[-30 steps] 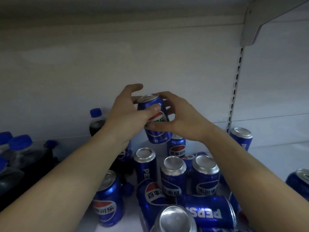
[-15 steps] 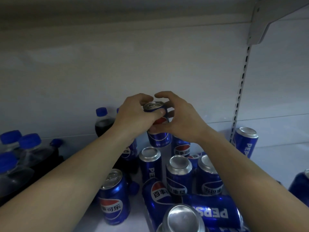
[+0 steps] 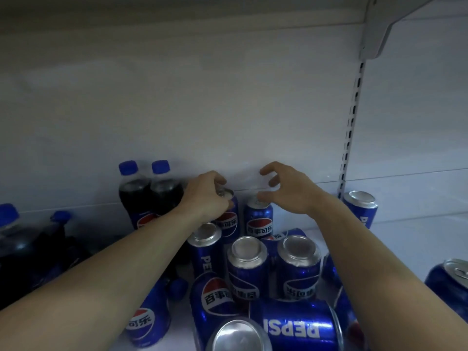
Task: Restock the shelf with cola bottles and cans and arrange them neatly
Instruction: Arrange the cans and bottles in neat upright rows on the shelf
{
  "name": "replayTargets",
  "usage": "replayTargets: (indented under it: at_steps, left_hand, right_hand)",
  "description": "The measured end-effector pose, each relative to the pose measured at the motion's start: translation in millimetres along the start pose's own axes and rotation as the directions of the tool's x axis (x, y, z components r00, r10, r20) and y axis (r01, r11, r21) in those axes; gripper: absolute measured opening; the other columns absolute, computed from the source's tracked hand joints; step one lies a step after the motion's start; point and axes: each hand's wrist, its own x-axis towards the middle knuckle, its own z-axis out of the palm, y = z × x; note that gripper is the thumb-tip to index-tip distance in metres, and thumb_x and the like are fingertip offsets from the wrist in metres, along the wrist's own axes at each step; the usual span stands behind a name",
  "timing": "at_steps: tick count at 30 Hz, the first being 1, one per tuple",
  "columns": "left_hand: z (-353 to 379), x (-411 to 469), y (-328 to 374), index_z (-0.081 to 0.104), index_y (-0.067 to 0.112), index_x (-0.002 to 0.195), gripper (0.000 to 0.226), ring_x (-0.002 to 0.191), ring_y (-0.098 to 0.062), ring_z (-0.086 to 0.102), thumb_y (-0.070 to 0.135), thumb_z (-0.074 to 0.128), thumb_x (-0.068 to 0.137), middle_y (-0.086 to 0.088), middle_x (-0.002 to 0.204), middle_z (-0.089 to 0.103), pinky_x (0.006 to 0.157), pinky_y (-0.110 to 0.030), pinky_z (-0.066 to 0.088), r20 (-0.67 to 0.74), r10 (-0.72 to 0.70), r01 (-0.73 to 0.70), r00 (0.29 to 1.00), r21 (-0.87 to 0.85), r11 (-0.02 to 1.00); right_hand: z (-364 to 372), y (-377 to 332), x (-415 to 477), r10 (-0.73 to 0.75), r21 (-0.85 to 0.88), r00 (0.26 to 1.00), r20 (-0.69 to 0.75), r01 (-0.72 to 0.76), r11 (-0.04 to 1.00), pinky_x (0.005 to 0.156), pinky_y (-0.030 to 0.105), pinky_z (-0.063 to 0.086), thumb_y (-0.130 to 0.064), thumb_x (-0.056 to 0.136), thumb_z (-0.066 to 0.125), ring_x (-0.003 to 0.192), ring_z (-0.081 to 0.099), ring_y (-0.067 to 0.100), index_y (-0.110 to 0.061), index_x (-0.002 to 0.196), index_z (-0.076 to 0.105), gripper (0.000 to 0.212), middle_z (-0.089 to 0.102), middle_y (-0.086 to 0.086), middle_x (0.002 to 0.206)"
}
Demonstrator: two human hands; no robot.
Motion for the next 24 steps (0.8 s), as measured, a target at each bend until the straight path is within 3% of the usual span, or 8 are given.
replayTargets:
  at_steps: [4, 8, 12, 15, 18, 22, 24]
  left_hand:
    - [8, 3, -7, 0.065, 0.021, 0.119, 0.051, 0.107, -0.018, 0.061, 0.014, 0.087, 0.073, 0.001, 0.120, 0.064, 0.089, -0.028, 0.049, -0.027, 0.008, -0.008, 1.000, -0.004, 1.000]
    - [17, 0, -11, 0.067, 0.022, 0.112, 0.050, 0.103, -0.017, 0.062, 0.009, 0.090, 0.069, 0.000, 0.116, 0.066, 0.084, -0.026, 0.048, -0.039, 0.005, -0.006, 0.999, -0.024, 1.000]
    - [24, 1, -14, 0.067, 0.023, 0.106, 0.047, 0.107, -0.020, 0.060, 0.012, 0.091, 0.067, -0.003, 0.117, 0.063, 0.086, -0.027, 0.048, -0.008, 0.060, -0.059, 0.998, 0.076, 0.995]
    - [26, -1, -15, 0.066, 0.022, 0.106, 0.045, 0.114, -0.022, 0.054, 0.016, 0.091, 0.069, -0.006, 0.122, 0.058, 0.088, -0.025, 0.042, 0.010, 0.105, -0.105, 0.994, 0.162, 0.981]
    - [24, -3, -15, 0.063, 0.019, 0.109, 0.042, 0.109, -0.020, 0.051, 0.020, 0.087, 0.075, -0.007, 0.123, 0.053, 0.083, -0.024, 0.037, 0.022, 0.124, -0.126, 0.992, 0.213, 0.969]
    - [24, -7, -17, 0.056, 0.022, 0.099, 0.035, 0.097, -0.015, 0.046, 0.025, 0.084, 0.079, -0.006, 0.119, 0.050, 0.078, -0.025, 0.036, 0.012, 0.129, -0.128, 0.992, 0.228, 0.965]
    - [20, -8, -18, 0.055, 0.022, 0.098, 0.035, 0.095, -0.017, 0.050, 0.031, 0.084, 0.080, -0.004, 0.116, 0.050, 0.077, -0.029, 0.041, 0.010, 0.108, -0.107, 0.994, 0.252, 0.962]
  right_hand:
    - [22, 19, 2, 0.073, 0.071, 0.993, 0.092, -0.080, 0.994, 0.071, 0.039, 0.063, -0.030, 0.080, 0.084, 0.096, 0.065, 0.022, -0.018, 0.133, 0.056, 0.061, 0.060, 0.002, 0.121]
    - [25, 23, 4, 0.096, 0.104, 0.994, 0.060, -0.102, 0.989, 0.067, 0.039, 0.064, -0.026, 0.075, 0.089, 0.092, 0.068, 0.022, -0.014, 0.130, 0.061, 0.063, 0.064, 0.003, 0.119]
    - [29, 25, 6, 0.107, 0.097, 0.994, 0.024, -0.108, 0.989, 0.068, 0.037, 0.064, -0.027, 0.073, 0.090, 0.087, 0.070, 0.022, -0.013, 0.123, 0.063, 0.059, 0.065, 0.003, 0.111]
    - [29, 28, 7, 0.098, 0.035, 0.995, 0.000, -0.098, 0.995, 0.077, 0.039, 0.063, -0.035, 0.069, 0.092, 0.088, 0.069, 0.021, -0.015, 0.120, 0.064, 0.060, 0.067, 0.002, 0.111]
    - [29, 30, 7, 0.109, 0.025, 0.994, 0.003, -0.109, 0.994, 0.084, 0.038, 0.059, -0.040, 0.068, 0.092, 0.093, 0.065, 0.019, -0.016, 0.119, 0.062, 0.064, 0.067, 0.002, 0.112]
    - [16, 36, -3, 0.178, -0.151, 0.957, 0.227, -0.146, 0.978, 0.089, 0.032, 0.047, -0.045, 0.074, 0.086, 0.108, 0.057, 0.018, -0.014, 0.132, 0.056, 0.072, 0.060, 0.000, 0.127]
    - [12, 43, -8, 0.263, -0.307, 0.879, 0.397, -0.142, 0.941, 0.090, 0.033, 0.050, -0.035, 0.086, 0.077, 0.110, 0.057, 0.017, -0.021, 0.133, 0.060, 0.052, 0.060, 0.001, 0.134]
